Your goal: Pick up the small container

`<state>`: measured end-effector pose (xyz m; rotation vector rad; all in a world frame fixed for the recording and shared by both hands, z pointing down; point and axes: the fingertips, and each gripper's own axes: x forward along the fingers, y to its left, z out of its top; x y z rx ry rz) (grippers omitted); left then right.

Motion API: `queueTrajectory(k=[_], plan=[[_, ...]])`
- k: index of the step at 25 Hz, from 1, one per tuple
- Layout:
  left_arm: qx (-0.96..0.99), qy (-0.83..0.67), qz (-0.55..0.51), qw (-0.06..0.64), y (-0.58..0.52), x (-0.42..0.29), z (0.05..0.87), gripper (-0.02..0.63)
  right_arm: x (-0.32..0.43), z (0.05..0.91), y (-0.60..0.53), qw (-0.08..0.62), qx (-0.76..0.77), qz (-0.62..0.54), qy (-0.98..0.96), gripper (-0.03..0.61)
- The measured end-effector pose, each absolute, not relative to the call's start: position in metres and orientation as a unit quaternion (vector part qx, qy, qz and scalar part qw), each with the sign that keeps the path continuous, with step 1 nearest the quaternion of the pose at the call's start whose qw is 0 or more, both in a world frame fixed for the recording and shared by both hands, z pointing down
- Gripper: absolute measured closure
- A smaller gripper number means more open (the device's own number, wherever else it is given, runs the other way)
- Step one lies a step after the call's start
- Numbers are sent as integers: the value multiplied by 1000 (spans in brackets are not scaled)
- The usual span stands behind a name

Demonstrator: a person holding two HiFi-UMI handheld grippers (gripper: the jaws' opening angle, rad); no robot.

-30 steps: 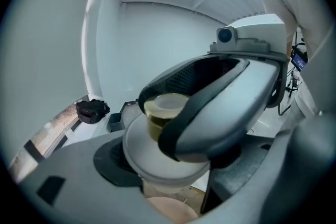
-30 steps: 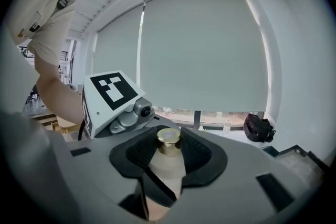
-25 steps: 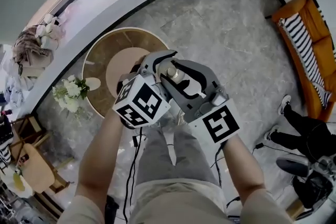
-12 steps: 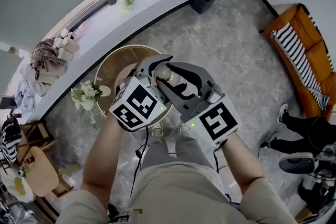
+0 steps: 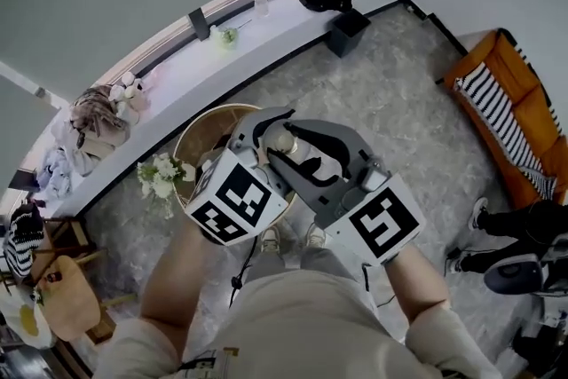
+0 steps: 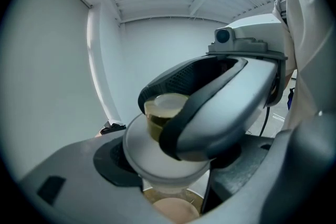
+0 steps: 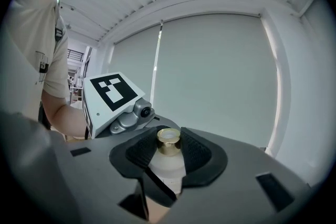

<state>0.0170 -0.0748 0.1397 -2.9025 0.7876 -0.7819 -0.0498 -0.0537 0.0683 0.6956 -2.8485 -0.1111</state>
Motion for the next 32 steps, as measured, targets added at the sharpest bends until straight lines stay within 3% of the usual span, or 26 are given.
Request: queueTrajectory(k=[9, 32], plan=[[-922, 290, -256, 34, -48, 12, 107, 278, -50, 38, -20, 92, 202, -53, -974, 442], [-920, 279, -276, 8, -29, 21, 150, 278, -40, 78, -5, 116, 193, -17, -974, 442]])
